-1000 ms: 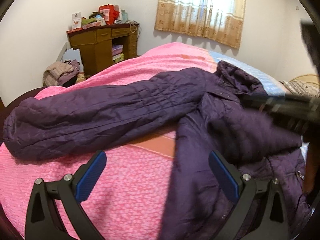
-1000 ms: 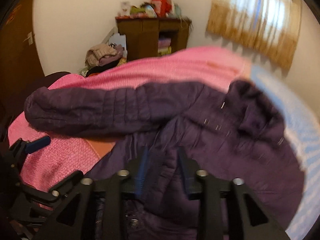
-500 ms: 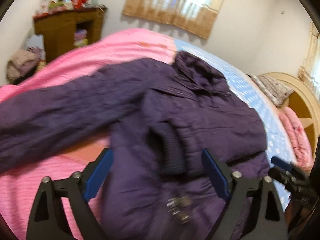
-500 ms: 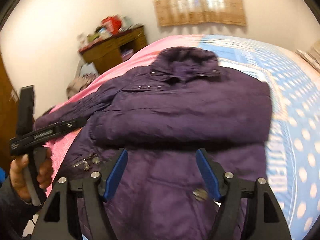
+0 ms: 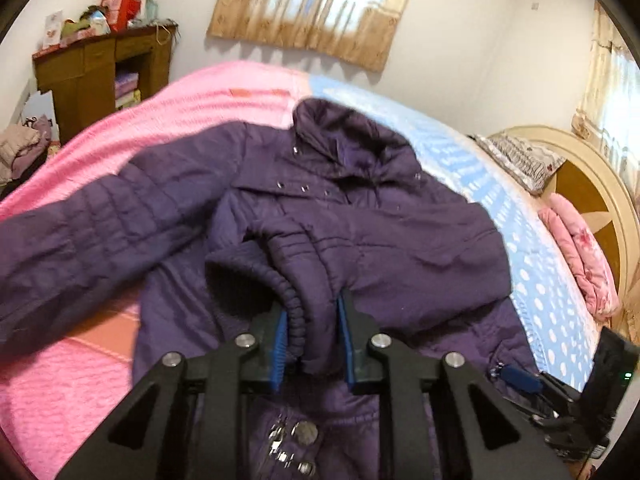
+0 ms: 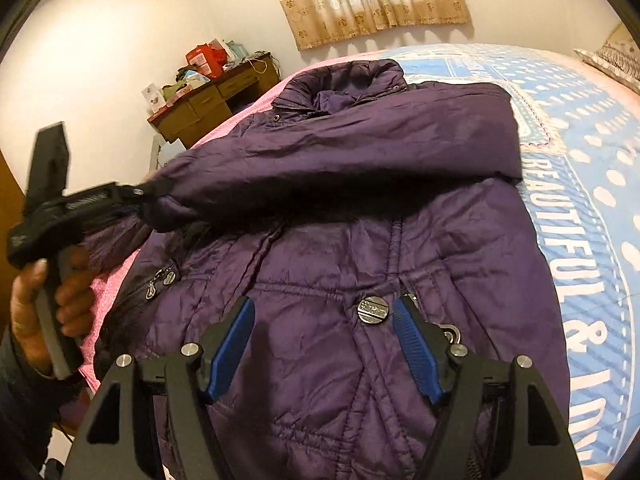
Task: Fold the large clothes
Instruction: 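Lift the held sleeve and fold it across the jacket body with the right gripper, then open the right gripper and release the sleeve onto the jacket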
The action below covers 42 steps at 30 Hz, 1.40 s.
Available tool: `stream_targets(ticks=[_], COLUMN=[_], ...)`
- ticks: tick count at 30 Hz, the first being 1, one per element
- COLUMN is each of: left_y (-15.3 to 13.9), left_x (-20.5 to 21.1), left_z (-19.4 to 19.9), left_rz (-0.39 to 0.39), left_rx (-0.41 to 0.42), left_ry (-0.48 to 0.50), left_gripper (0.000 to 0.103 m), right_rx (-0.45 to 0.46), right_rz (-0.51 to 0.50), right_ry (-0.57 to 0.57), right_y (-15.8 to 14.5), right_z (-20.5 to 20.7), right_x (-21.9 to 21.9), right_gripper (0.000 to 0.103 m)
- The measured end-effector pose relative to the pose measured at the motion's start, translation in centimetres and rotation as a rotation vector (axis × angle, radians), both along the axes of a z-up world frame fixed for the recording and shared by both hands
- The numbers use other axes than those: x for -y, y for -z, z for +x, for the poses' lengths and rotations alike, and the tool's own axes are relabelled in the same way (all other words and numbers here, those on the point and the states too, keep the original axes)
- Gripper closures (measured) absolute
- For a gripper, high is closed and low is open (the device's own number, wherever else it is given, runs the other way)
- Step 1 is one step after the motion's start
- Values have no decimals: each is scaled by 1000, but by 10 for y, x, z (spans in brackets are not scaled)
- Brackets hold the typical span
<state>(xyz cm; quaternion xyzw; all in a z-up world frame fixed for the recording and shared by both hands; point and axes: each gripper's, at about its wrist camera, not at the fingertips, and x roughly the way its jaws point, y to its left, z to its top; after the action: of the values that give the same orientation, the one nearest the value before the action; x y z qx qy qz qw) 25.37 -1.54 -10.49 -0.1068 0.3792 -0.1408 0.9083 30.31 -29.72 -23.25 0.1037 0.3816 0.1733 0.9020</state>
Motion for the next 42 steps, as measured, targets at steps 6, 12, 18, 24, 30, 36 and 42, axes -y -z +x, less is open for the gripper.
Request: stream_targets(ticks=[6, 12, 18, 24, 30, 36, 42], left_y=[20, 29, 7, -32, -12, 40, 60], left_x=[-13, -1, -8, 0, 57, 75, 75], left_z=[-8, -17, -21, -8, 31, 74, 85], left_rz=[87, 165, 315, 313, 374, 453, 462], left_rx=[-60, -43, 36, 210, 223, 53, -54], left_ry=[-29, 5, -60, -186, -101, -71, -44], left_gripper=[80, 78, 37, 6, 6, 6, 0], right_rx=[-18, -14, 68, 162, 132, 69, 34], right_rz=[-45, -50, -115, -200, -276, -337, -336], right_ry=[-21, 27, 186, 285, 161, 103, 74], right_y=[2, -29, -69, -89, -58, -10, 9], right_z=[-2, 9, 44, 110, 167, 179, 184], right_x=[-4, 19, 61, 67, 33, 17, 16], right_gripper=[31, 31, 31, 31, 31, 29, 19])
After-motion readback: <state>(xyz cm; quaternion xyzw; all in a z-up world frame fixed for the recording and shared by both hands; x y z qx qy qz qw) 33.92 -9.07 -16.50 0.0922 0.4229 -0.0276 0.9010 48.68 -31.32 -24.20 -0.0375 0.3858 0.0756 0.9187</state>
